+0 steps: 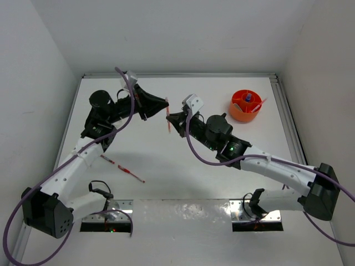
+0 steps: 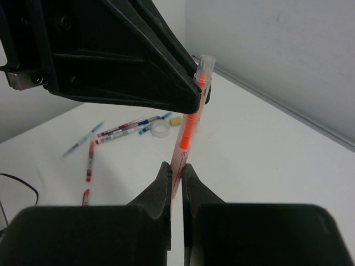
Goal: Sort the stationery into containers
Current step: Close the pen cap on the pen.
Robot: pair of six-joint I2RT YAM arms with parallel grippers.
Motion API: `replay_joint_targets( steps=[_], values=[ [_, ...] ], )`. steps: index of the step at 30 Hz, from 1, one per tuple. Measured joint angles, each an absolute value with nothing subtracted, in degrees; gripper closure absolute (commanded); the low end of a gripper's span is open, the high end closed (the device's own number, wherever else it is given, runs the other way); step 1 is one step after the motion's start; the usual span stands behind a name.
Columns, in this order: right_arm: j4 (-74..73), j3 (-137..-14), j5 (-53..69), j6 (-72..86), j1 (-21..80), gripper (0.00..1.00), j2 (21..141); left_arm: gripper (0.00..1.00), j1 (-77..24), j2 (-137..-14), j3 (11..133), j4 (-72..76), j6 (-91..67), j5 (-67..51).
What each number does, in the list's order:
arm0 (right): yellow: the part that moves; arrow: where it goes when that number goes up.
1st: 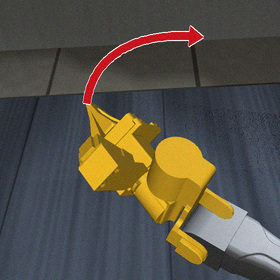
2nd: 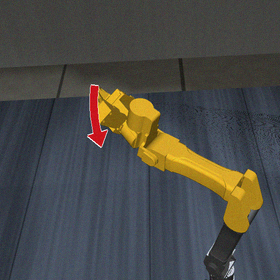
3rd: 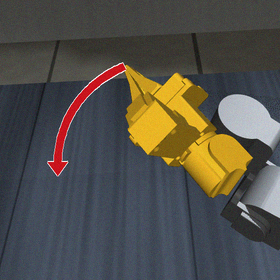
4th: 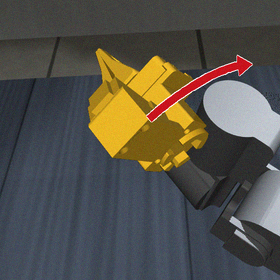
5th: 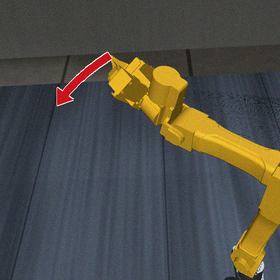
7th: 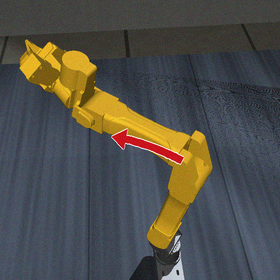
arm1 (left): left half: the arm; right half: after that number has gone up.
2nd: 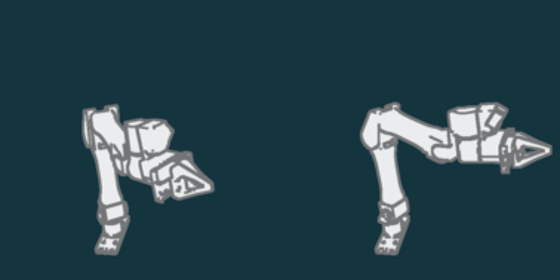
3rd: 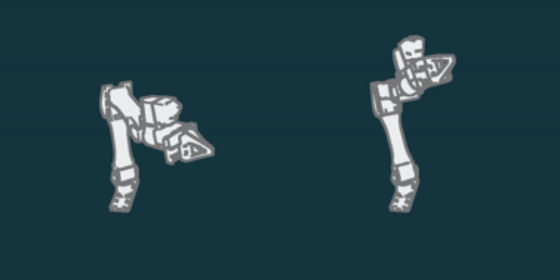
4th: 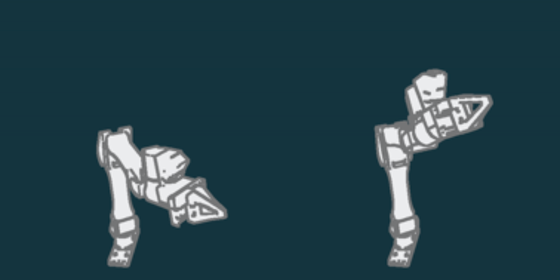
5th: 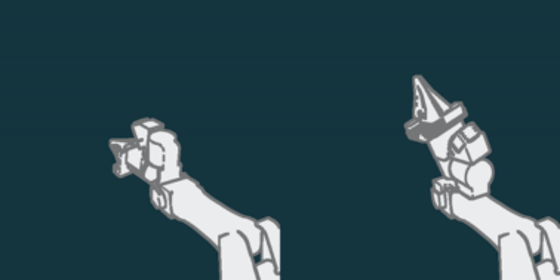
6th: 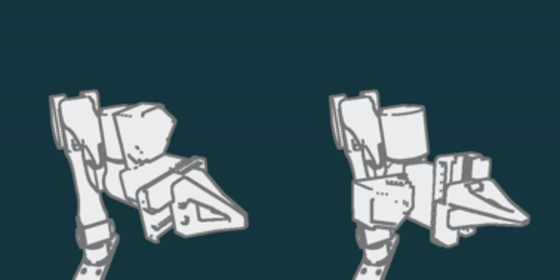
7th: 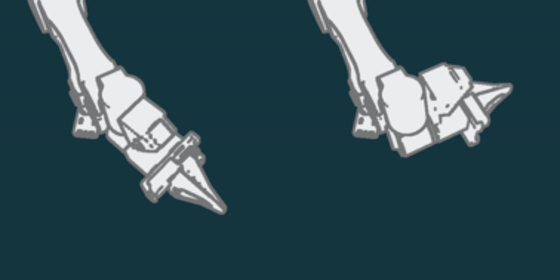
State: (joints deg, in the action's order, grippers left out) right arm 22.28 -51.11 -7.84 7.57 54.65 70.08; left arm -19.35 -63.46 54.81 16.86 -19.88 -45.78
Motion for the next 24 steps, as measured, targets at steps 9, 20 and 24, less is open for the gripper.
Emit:
replay_joint_targets(
  steps=[9, 20, 24],
  values=[
    [22.6, -51.1, -8.7, 8.2, 53.5, 1.00, 72.5, 1.00, -19.6, -64.6, 53.5, 16.0, -17.0, -42.3],
    [22.2, -50.6, -6.5, 9.3, 51.9, 1.00, 72.8, 1.00, -17.8, -64.5, 53.8, 12.8, -13.7, -42.3],
    [22.2, -50.6, -5.7, 9.3, 51.8, 1.00, 74.0, 1.00, -17.2, -64.6, 54.1, 10.4, -12.8, -43.0]
  ],
)
